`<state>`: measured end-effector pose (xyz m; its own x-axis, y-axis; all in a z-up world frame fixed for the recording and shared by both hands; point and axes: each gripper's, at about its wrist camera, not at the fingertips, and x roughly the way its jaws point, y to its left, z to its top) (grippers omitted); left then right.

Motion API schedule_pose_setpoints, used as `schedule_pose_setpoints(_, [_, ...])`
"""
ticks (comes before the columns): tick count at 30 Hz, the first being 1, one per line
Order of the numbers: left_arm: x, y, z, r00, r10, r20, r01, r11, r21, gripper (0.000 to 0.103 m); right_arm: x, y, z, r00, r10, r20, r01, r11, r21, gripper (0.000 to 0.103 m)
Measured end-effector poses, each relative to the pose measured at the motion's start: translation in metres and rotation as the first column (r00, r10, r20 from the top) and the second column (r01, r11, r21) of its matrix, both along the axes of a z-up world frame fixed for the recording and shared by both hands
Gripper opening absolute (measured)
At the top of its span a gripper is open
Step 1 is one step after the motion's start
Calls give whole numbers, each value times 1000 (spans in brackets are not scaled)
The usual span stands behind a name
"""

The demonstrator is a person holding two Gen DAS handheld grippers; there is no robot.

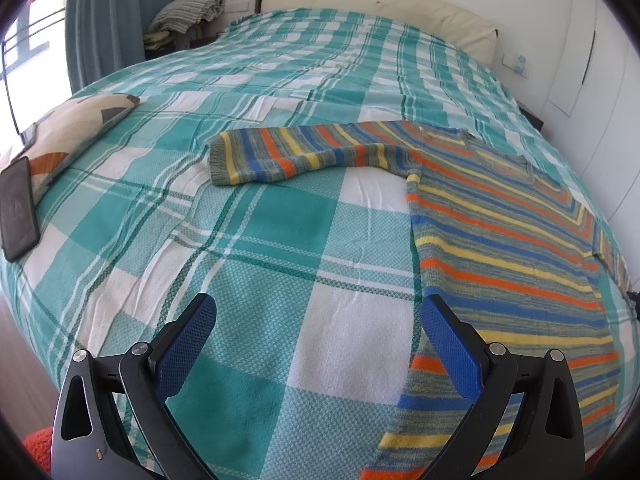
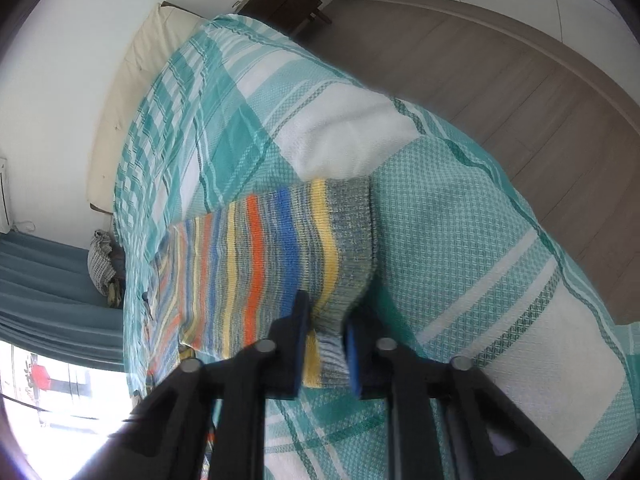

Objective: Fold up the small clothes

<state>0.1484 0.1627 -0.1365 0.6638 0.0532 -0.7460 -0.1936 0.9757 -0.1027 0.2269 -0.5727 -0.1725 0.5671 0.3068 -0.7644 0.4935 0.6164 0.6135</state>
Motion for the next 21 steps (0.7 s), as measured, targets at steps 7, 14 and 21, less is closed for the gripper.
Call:
schedule_pose_setpoints(7, [-3, 17, -7, 1000, 19, 4, -19, 999, -28, 102, 42, 101, 127, 942, 226, 247, -178, 963, -200, 3])
schedule_pose_setpoints(14, [-2, 31, -8, 999, 52, 13, -51, 996, -66, 102, 145, 320, 160, 710, 652, 265, -622, 758, -198, 34])
schedule_pose_setpoints(21, [1, 40, -13, 997, 71, -7, -71, 993, -97, 102, 162, 341, 105, 739, 654, 162, -642, 756, -124, 66])
